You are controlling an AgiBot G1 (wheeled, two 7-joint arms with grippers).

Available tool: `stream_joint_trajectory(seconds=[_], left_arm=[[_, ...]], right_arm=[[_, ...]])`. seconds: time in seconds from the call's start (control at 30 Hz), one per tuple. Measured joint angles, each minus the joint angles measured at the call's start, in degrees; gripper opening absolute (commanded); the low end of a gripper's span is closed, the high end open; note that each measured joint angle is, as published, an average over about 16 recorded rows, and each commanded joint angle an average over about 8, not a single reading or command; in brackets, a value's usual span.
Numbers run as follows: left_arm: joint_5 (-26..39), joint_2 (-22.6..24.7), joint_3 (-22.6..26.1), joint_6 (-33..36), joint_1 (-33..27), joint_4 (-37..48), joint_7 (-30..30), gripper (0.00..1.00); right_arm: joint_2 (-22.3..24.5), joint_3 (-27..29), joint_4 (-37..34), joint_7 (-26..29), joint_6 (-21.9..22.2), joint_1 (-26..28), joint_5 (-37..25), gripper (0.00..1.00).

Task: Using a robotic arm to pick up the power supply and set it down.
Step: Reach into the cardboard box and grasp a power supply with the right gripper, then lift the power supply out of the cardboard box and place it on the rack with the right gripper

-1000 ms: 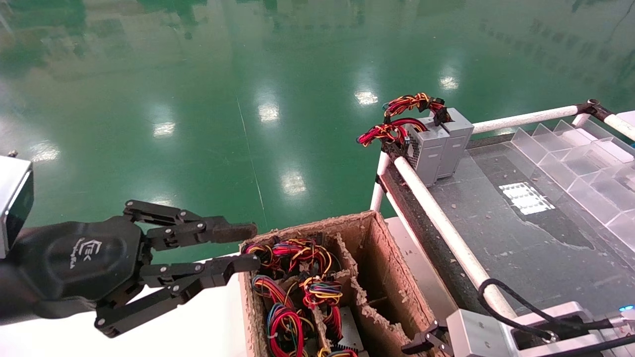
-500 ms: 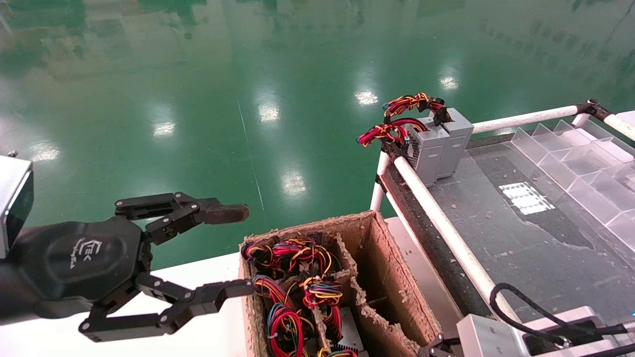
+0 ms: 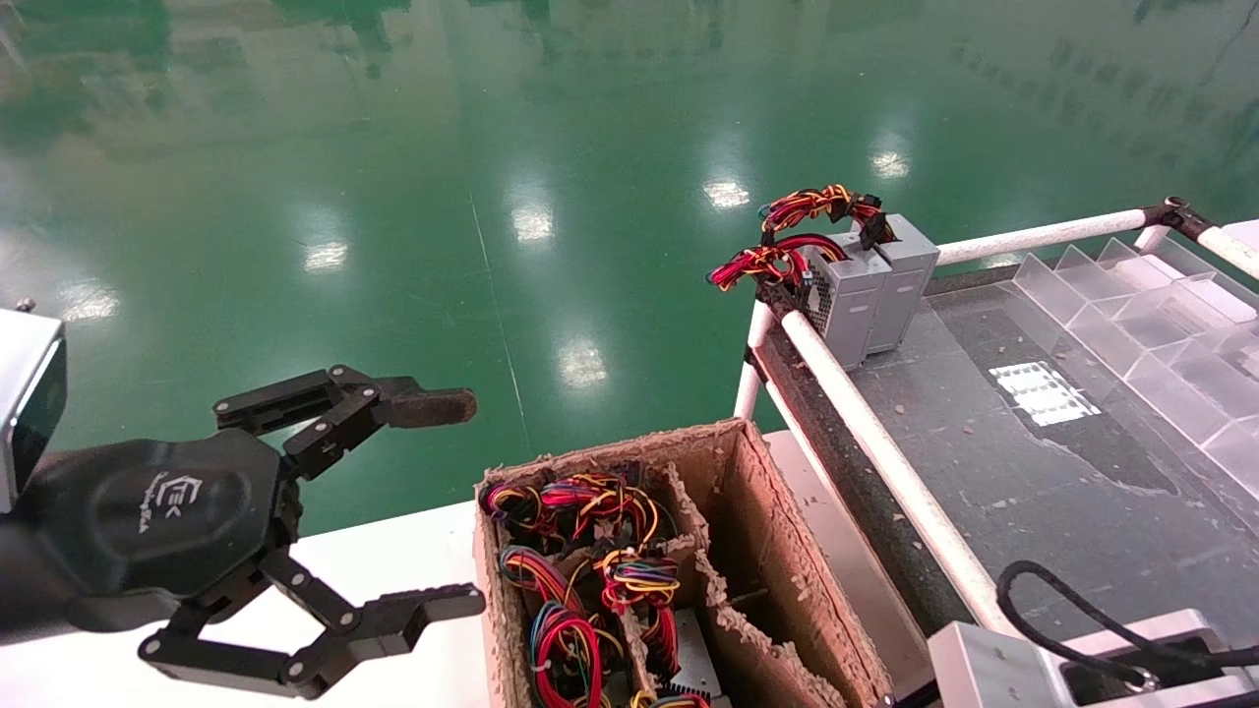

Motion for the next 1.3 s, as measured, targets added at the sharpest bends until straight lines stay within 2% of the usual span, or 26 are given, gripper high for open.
stream_joint_trajectory(seconds=[0.67,1.3], left_arm=[[0.0,0.0,0.0,0.0,0.0,0.0,0.0,1.0],[0.0,0.0,0.0,0.0,0.0,0.0,0.0,1.0]], right_arm=[[2.2,-1.8,0.5,-1.3,0.7,-0.6,4.4,0.0],[7.5,1.7,5.1,-2.9,3.7,-2.1,12.8,0.0]])
